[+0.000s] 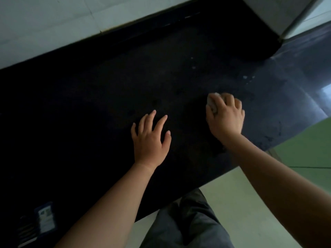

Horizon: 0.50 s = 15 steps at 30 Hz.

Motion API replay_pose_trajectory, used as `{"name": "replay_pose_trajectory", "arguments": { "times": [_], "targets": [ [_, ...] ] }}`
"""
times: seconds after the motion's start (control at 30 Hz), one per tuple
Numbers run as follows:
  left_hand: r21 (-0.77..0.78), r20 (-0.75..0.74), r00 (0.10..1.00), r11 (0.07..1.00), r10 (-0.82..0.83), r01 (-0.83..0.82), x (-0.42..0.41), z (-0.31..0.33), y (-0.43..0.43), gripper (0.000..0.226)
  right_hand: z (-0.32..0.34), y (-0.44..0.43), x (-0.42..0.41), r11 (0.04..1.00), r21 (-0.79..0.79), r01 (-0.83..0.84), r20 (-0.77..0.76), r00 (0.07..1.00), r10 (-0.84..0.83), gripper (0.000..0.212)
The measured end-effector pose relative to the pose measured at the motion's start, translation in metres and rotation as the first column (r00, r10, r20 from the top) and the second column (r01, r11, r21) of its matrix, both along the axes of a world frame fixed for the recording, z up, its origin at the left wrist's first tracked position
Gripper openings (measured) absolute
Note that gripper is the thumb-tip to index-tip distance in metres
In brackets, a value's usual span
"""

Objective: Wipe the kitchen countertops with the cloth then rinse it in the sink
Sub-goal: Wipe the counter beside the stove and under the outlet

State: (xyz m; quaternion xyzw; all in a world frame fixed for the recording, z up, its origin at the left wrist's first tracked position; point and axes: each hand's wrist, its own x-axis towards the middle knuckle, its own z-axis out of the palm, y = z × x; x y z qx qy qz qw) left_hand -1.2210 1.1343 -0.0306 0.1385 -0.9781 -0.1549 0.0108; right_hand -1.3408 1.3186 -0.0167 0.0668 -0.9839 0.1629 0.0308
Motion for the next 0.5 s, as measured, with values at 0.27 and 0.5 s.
{"name": "replay_pose_trajectory", "arguments": {
  "times": [0.27,0.5],
  "targets": [
    [0.001,-0.003,1.0,1.0,0.004,-0.004,-0.001,0.001,0.0,0.05,-0.003,-0.004,0.076,0.956,0.072,-0.283,-0.031,0.958,0.286,0.042],
    [0.0,-0.019,1.0,1.0,0.009,-0.009,-0.001,0.0,0.0,0.048,-0.004,0.014,0.003,0.999,-0.008,0.043,-0.016,0.999,-0.043,0.04]
  ]
}}
